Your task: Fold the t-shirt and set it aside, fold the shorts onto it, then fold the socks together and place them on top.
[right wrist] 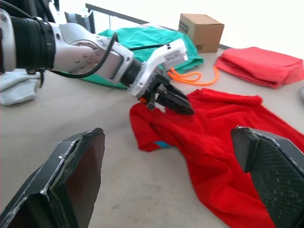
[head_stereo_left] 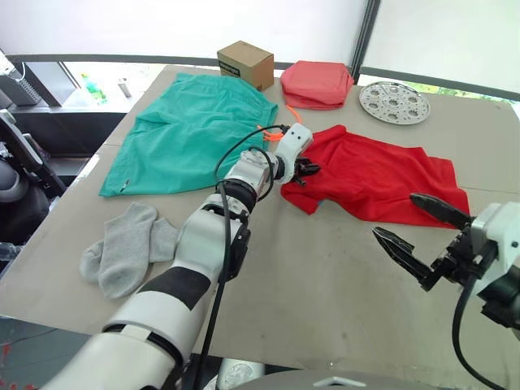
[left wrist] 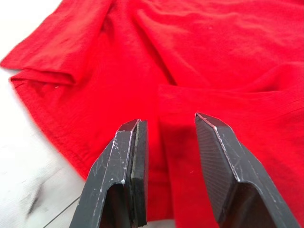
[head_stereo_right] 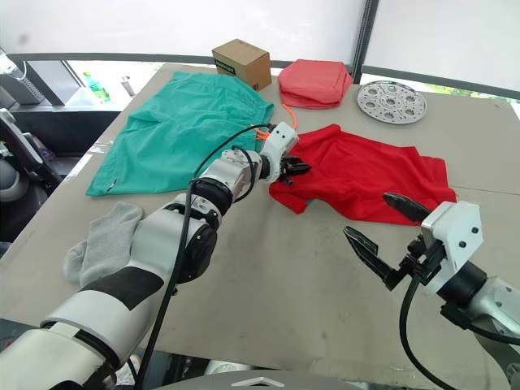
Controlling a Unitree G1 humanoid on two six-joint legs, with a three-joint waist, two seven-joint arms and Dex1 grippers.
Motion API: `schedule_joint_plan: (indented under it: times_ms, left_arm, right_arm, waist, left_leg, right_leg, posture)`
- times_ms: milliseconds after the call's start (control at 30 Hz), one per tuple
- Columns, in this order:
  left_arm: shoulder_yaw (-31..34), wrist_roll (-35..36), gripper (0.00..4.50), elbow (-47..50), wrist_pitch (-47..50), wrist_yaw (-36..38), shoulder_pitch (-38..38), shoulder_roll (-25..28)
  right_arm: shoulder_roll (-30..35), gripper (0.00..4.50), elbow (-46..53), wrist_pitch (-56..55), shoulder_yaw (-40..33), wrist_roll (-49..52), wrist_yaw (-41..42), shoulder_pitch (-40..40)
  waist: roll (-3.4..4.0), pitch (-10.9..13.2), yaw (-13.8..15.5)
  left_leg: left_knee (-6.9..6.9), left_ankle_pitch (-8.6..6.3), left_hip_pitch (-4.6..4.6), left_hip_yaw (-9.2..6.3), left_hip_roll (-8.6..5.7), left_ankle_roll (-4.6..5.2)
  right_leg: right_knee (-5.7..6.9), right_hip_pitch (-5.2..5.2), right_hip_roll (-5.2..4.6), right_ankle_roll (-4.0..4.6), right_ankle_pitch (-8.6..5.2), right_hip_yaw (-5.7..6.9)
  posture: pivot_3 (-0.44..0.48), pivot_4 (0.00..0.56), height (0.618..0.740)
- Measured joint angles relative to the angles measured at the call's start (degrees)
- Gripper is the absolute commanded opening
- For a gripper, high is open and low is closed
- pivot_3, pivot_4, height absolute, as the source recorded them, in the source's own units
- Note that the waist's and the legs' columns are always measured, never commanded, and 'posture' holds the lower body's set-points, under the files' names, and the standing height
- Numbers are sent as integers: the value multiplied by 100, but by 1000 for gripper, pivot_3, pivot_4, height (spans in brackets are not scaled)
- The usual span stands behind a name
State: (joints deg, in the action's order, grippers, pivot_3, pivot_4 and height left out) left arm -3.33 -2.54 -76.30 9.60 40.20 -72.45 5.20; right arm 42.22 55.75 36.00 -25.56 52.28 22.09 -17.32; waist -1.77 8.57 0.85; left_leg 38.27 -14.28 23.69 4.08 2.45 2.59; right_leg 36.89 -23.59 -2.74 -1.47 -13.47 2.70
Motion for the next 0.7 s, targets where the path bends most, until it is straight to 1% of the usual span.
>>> schedule_joint_plan:
  times_ms: [200, 400, 667, 700]
  left_arm:
    - [111, -57, 1777, -69, -11, 130, -5, -69]
    - [114, -116, 1777, -74, -20, 330, -54, -190]
    - [115, -238, 1777, -79, -26, 181, -61, -205]
    - [115, -248, 1499, -79, -25, 195, -61, -205]
  right_arm:
    - [408, 4500, -452, 275, -17, 290, -72, 487]
    - [405, 4500, -428, 341, -4, 327, -160, 442]
    - [346, 4500, -211, 344, -4, 316, -303, 233]
    - [336, 4500, -198, 343, -4, 314, -317, 214]
  waist:
    - [0, 0, 18]
    - [0, 0, 15]
    - [2, -1, 6]
    - [2, -1, 7]
  left_leg:
    - [5, -5, 4, 0, -3, 8]
    - [4, -9, 6, 1, -5, 15]
    - [9, -9, 4, 6, -4, 15]
    - [9, -9, 4, 6, -5, 15]
  right_leg:
    - [0, 1, -4, -1, 2, -3]
    - [-1, 0, -3, -2, 2, -9]
    - [1, 0, -4, -8, 5, -9]
    - [1, 0, -4, -8, 5, -9]
  posture:
    - [0, 150, 740]
    - [0, 150, 740]
    - [0, 150, 740]
    - [0, 150, 740]
